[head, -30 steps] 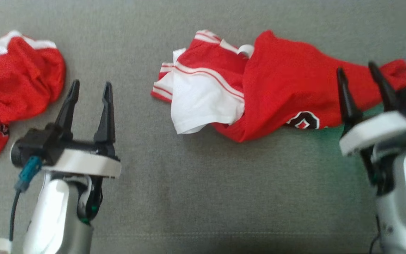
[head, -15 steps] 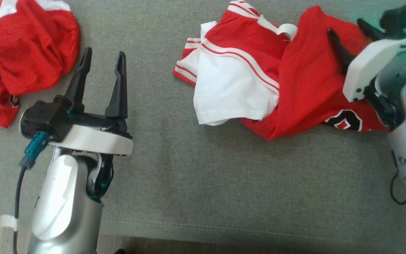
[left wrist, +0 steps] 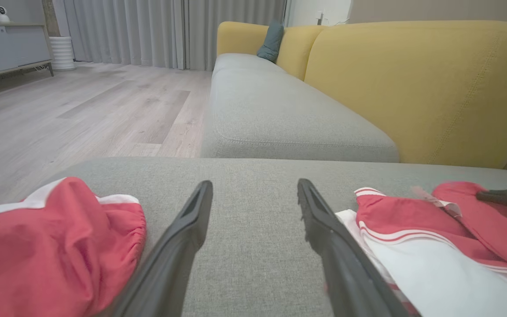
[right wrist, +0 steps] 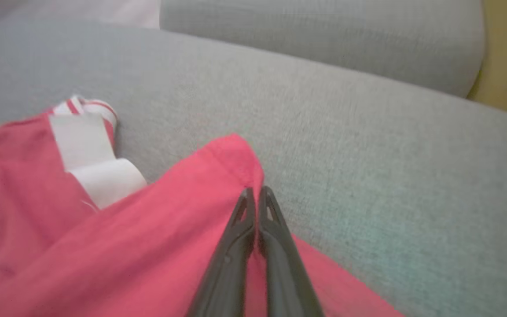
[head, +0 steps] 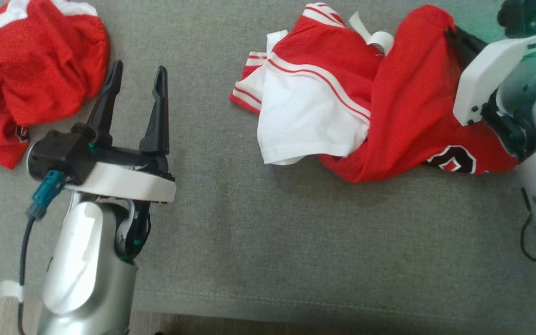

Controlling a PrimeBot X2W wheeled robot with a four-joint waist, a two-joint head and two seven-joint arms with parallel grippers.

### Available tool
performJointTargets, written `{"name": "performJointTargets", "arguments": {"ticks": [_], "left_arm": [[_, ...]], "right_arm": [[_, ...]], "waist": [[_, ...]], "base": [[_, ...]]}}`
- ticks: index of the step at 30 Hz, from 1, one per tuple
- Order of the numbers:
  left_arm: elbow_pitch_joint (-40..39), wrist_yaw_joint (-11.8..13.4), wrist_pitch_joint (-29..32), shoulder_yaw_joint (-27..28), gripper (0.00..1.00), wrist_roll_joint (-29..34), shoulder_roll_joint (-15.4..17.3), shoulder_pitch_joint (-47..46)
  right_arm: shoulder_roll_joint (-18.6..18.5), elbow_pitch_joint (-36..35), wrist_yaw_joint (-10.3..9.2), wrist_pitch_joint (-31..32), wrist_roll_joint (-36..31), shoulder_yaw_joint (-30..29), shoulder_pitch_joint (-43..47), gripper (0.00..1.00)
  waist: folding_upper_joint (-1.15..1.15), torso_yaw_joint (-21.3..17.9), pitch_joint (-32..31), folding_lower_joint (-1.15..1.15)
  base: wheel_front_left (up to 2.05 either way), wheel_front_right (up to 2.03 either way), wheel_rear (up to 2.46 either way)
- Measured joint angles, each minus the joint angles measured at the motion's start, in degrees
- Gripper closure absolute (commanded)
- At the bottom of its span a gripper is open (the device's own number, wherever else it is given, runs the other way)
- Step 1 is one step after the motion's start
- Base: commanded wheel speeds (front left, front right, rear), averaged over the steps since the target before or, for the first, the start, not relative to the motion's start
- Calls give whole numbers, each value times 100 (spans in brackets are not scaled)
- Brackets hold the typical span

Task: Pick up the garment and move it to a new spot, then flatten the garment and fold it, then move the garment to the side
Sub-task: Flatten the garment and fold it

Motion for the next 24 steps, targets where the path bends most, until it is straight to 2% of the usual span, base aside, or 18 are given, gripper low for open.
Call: {"name": "performJointTargets", "arguments": {"ticks": [6,12,19,24], "left_arm": [[19,-3,0,171,0,59,-8,74],[32,-4,0,288,0,110,-8,376],[34,1,0,387,0,110,-8,667],[40,1,0,450,0,111,-8,833]], "right_arm": [[-5,-816,0,-673,-18,-187,483,100],[62,-1954,0,-969,-88,-681,1610,100],[538,-3045,0,-1068,-213,-1313,3480,100],[917,-3303,0,-1061,-347,-1733,4589,100]], "waist": [[0,-136,-224,0],[0,-289,-507,0],[0,-423,-840,0],[0,-454,-1008,0]], "base": [[0,0,0],[0,0,0],[0,0,0],[0,0,0]]}}
